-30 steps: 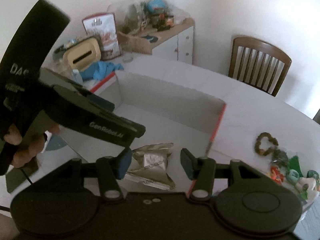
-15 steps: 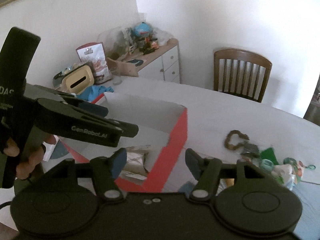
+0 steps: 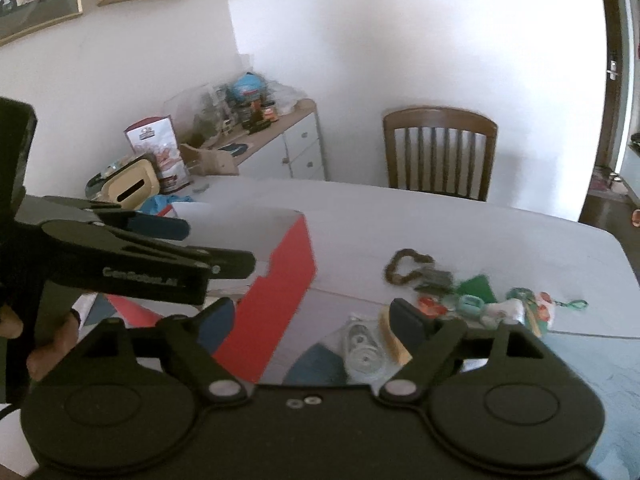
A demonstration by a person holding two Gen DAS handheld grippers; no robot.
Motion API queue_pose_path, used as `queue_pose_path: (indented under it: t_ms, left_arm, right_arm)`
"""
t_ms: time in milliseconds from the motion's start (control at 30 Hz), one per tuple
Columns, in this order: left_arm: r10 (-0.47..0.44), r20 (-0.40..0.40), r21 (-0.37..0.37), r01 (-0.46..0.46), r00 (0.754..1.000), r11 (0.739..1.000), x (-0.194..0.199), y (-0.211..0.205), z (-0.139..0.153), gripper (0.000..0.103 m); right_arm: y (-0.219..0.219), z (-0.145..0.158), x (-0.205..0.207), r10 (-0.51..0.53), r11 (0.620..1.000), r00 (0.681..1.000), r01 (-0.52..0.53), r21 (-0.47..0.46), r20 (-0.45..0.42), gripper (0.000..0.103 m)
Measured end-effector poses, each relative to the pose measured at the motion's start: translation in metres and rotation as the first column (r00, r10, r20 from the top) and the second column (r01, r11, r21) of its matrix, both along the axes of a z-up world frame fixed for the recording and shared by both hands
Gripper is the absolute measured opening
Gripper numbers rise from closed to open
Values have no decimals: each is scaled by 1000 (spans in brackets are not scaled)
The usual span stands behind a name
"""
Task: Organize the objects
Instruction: 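Move both tools back over the items on the table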
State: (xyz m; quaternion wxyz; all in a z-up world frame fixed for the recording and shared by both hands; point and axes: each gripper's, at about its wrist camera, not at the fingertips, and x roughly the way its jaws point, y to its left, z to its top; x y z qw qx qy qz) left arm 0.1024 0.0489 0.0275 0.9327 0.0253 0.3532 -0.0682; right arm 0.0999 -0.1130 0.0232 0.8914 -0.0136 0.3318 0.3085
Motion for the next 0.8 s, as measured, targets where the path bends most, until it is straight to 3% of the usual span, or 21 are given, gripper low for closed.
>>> queue_pose_path:
  t_ms: [233, 367, 500, 567, 800]
  left_arm:
    - [13, 3, -7, -13, 1000, 1000, -4, -17, -5, 86]
    - [18, 3, -34, -18, 1000, 999, -6, -23, -7, 95]
    - [22, 12, -41, -22, 1000, 999, -7, -29, -8, 96]
    - [27, 10, -45, -26, 1000, 999, -7, -32, -10, 103]
    - [32, -32, -64, -34, 999, 997, -5, -41, -29, 103]
  right_arm:
    - [-33, -4, -3, -49, 999, 999, 49, 5, -4, 85]
    - [-49, -8, -4, -76, 997, 997, 76, 9, -12, 86]
    - [-60, -11, -4, -97, 995, 995, 98, 6, -14, 87]
    - [-66, -13, -4, -107, 994, 994, 108, 7, -17, 87]
    - [-84, -27, -2, -143, 989, 989, 143, -24, -21, 89]
